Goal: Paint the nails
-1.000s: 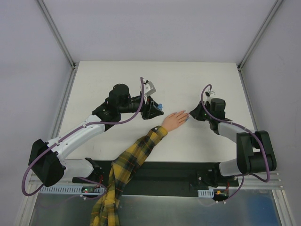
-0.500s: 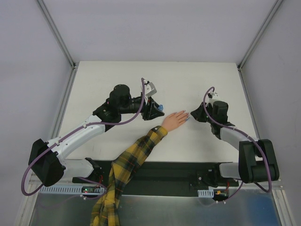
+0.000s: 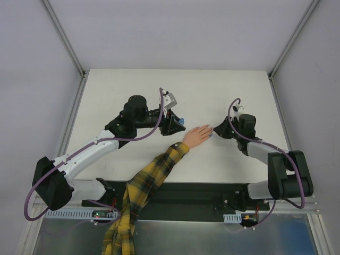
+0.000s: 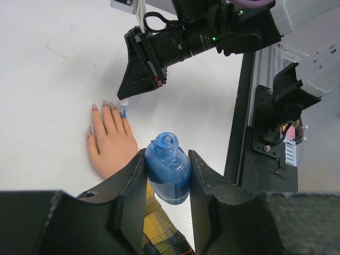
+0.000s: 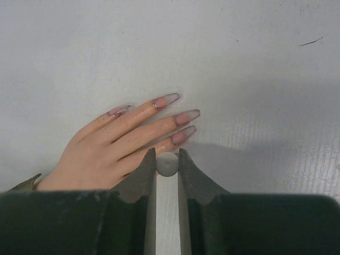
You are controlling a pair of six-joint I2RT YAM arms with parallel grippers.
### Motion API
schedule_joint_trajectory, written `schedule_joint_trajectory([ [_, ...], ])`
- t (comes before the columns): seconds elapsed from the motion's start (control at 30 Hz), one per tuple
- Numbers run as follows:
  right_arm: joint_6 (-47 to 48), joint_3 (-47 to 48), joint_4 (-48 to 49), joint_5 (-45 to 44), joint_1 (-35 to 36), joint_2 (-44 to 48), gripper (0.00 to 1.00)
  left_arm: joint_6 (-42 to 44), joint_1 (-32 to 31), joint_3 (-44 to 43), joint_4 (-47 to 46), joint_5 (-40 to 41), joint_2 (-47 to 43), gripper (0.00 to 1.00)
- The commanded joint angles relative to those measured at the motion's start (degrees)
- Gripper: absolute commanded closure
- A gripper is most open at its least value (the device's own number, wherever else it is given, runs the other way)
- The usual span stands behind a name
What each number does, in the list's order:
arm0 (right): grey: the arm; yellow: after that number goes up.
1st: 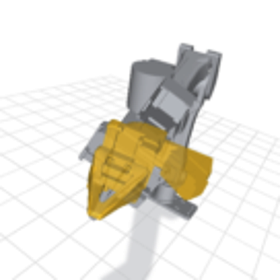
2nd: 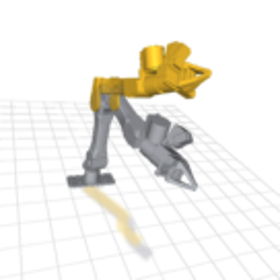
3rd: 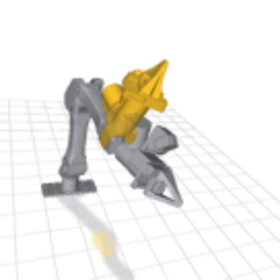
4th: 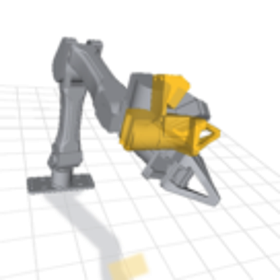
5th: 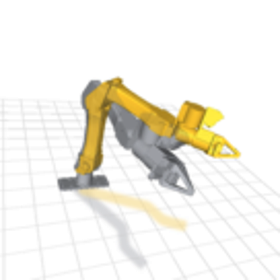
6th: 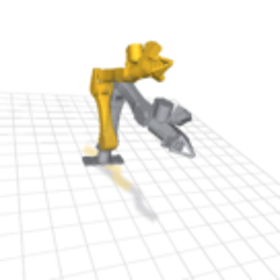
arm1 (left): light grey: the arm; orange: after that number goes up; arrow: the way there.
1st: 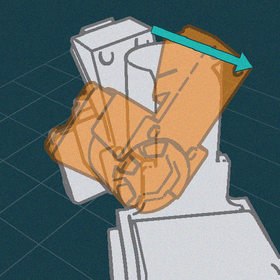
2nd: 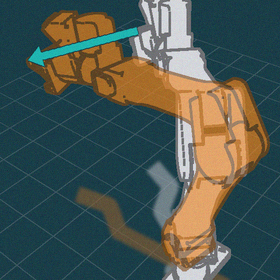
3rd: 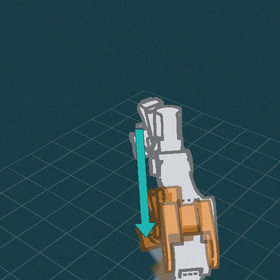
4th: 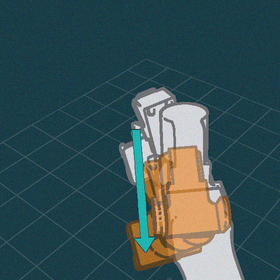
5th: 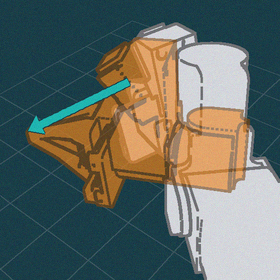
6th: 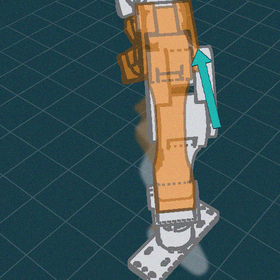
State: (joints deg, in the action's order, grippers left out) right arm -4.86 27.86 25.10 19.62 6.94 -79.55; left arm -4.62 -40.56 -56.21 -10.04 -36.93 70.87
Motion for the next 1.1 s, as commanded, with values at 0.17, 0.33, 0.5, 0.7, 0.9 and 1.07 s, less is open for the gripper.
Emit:
schedule_joint_trajectory([
  [0.17, -0.3, 1.4, 4.9, 0.8, -0.3, 1.3, 1.0, 1.5, -0.5, 0.0, -1.2, -0.5, -1.2, 1.0],
  [0.33, -0.4, 1.5, 4.9, 0.9, -0.3, 1.1, 1.0, 1.5, -0.5, 0.0, -1.1, -0.5, -1.1, 1.0],
  [0.5, -0.5, 1.8, 5.0, 1.0, -0.3, 0.6, 1.0, 1.5, -0.5, 0.0, -1.1, -0.5, -1.0, 1.0],
  [0.7, -0.8, 2.4, 5.4, 1.6, -0.3, -0.4, 1.0, 1.5, -0.5, -0.1, -1.1, -0.5, -0.8, 1.0],
  [0.9, -1.0, 2.4, 5.5, 1.5, -0.3, -0.5, 1.0, 1.5, -0.5, 0.0, -1.0, -0.4, -0.8, 1.0],
  [1.07, -1.1, 2.6, 4.6, 0.5, -0.3, -0.8, 1.0, 1.5, -0.5, -0.1, -1.0, -0.5, -0.9, 1.0],
])
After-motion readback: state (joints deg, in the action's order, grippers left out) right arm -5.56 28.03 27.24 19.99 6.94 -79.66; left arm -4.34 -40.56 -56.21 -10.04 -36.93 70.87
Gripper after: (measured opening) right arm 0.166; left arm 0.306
